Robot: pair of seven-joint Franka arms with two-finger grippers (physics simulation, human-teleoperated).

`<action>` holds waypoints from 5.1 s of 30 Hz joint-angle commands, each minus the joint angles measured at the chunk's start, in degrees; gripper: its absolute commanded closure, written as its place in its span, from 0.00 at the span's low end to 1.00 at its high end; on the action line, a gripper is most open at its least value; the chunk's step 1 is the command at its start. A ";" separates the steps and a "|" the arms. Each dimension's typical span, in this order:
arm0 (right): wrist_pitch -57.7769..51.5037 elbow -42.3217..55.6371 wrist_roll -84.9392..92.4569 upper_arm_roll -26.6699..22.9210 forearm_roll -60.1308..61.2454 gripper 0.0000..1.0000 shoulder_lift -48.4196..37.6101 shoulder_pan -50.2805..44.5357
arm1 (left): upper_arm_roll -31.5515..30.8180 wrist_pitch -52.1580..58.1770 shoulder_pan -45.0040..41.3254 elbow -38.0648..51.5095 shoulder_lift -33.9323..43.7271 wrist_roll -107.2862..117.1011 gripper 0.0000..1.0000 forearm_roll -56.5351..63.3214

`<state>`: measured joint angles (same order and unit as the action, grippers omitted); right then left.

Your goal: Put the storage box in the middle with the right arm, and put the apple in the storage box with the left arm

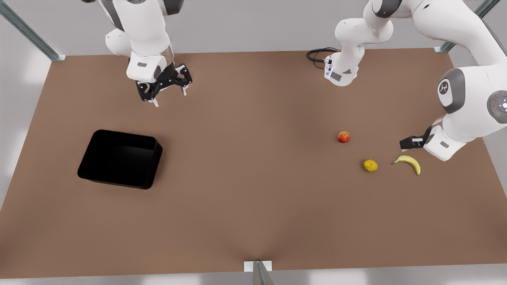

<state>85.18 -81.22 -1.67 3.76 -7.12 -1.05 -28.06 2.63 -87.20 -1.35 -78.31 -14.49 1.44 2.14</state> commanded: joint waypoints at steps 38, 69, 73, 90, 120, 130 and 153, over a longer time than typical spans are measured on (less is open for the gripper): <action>63.79 -57.03 -17.67 5.65 -5.62 0.00 10.10 28.94 | -9.31 -29.60 1.17 -51.33 7.72 12.27 0.00 -10.32; 68.10 -51.76 -21.62 4.06 -4.39 0.79 11.16 17.78 | -10.28 -39.80 2.14 -56.95 3.94 9.37 0.00 -6.28; 68.10 -46.58 -35.41 4.59 -4.39 0.79 12.65 6.35 | -10.28 -40.50 2.31 -57.74 3.94 9.37 0.00 -6.28; 56.94 -31.72 -54.59 4.15 -5.19 0.78 14.94 -10.70 | -10.28 -43.49 2.40 -59.85 3.24 9.37 0.00 -6.28; 27.40 -24.51 -11.07 6.17 0.44 0.00 3.42 20.94 | -10.19 -47.44 2.49 -61.70 -0.71 9.29 0.22 -6.27; 31.98 -31.02 -10.99 5.65 0.53 0.00 2.89 21.91 | -10.19 -49.82 2.67 -62.58 -1.77 9.20 0.24 -4.43; 32.41 -30.40 -10.90 5.65 0.44 0.00 2.98 22.08 | -10.28 -49.20 2.58 -62.75 -0.36 9.29 0.35 -4.52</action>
<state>117.60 -111.62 -12.57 9.38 -6.68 1.95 -0.75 -7.65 -136.34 1.23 -141.06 -14.71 10.76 -1.74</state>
